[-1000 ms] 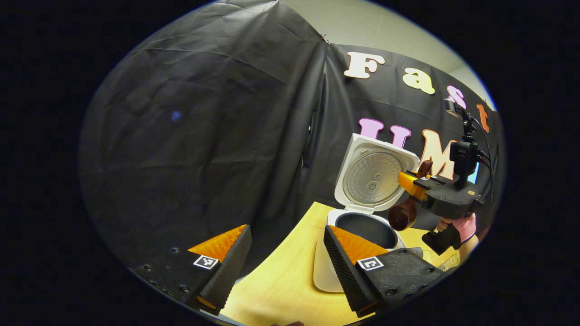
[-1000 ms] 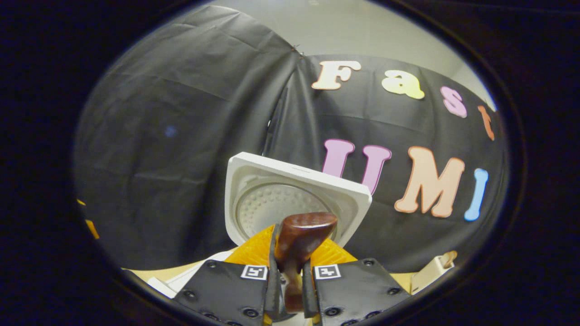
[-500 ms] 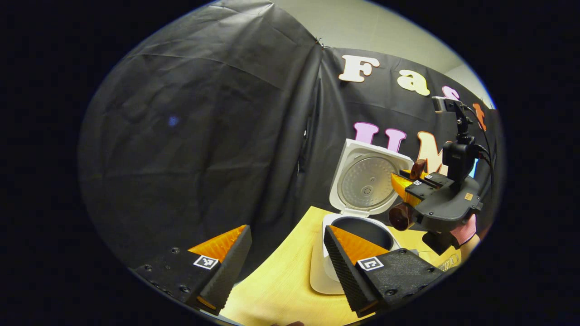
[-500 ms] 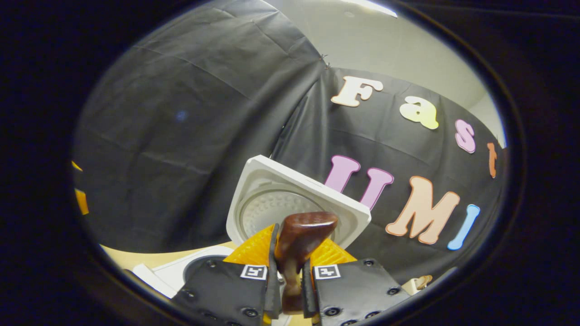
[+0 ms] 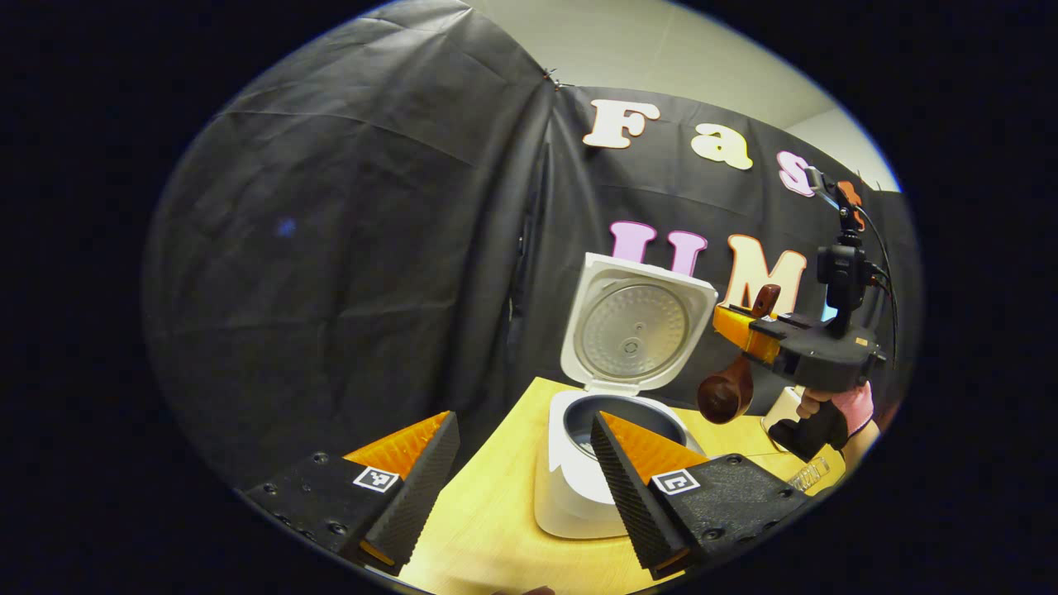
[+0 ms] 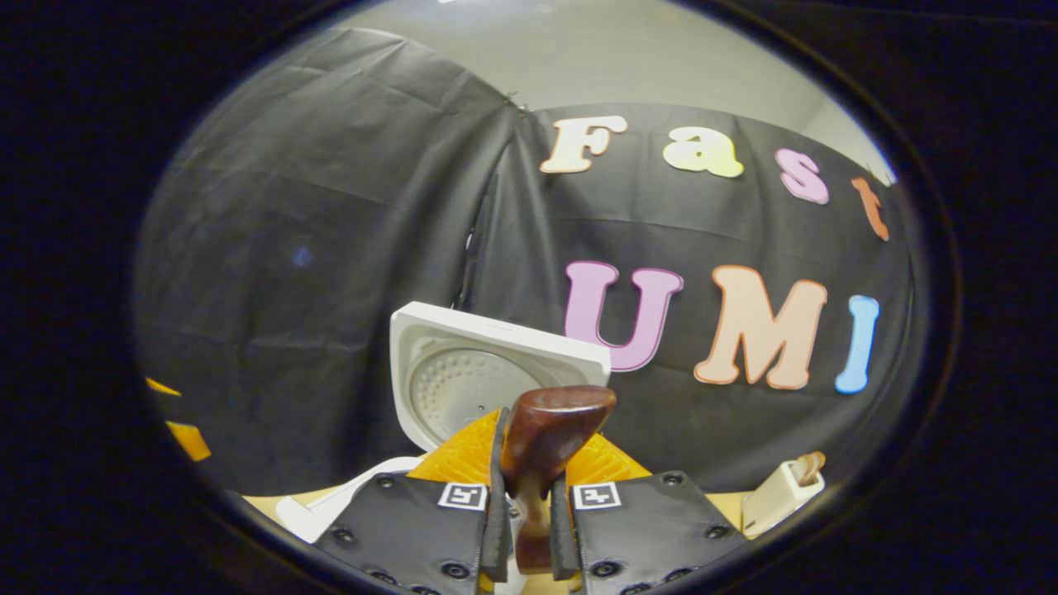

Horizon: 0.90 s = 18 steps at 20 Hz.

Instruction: Close the left gripper, press the button to open the rice cooker; take a wooden spoon from the chopstick holder with the right hand, scoop a spoonful of rice and pour it into the rice cooker, then put the wooden spoon back into the chopstick holder.

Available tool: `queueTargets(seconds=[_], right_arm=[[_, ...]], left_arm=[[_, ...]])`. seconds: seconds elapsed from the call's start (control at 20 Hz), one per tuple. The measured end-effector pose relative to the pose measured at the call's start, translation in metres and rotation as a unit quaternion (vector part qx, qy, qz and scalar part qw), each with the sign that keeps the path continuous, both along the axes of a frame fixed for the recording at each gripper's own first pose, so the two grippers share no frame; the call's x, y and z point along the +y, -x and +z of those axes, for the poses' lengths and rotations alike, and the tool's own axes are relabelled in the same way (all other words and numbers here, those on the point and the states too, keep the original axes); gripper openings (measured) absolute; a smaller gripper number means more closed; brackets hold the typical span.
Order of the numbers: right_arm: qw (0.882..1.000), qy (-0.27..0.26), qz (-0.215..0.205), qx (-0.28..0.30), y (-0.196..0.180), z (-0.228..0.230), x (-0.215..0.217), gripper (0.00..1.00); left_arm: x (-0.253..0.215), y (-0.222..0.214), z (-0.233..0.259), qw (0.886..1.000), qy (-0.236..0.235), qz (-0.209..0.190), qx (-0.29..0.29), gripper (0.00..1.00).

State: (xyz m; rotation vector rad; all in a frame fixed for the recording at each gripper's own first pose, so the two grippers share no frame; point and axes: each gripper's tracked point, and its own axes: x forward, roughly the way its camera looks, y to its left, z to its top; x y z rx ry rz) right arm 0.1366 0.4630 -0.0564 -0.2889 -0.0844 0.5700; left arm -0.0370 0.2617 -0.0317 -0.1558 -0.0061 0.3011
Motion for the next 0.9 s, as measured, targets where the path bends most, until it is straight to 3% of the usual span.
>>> queueTargets(seconds=[0.15, 0.35, 0.9], right_arm=[[0.998, -0.051, -0.027, 0.027, -0.009, 0.017, -0.046, 0.22], [0.993, -0.088, -0.075, 0.026, -0.023, 0.043, -0.123, 0.23], [0.972, -0.104, -0.209, 0.001, -0.030, 0.082, -0.351, 0.22]], left_arm=[[-0.024, -0.009, 0.007, 1.000, -0.008, -0.026, -0.004, 0.92], [-0.057, -0.025, 0.012, 0.998, -0.011, -0.057, -0.006, 0.94], [-0.147, -0.061, 0.014, 0.992, -0.015, -0.121, -0.002, 0.92]])
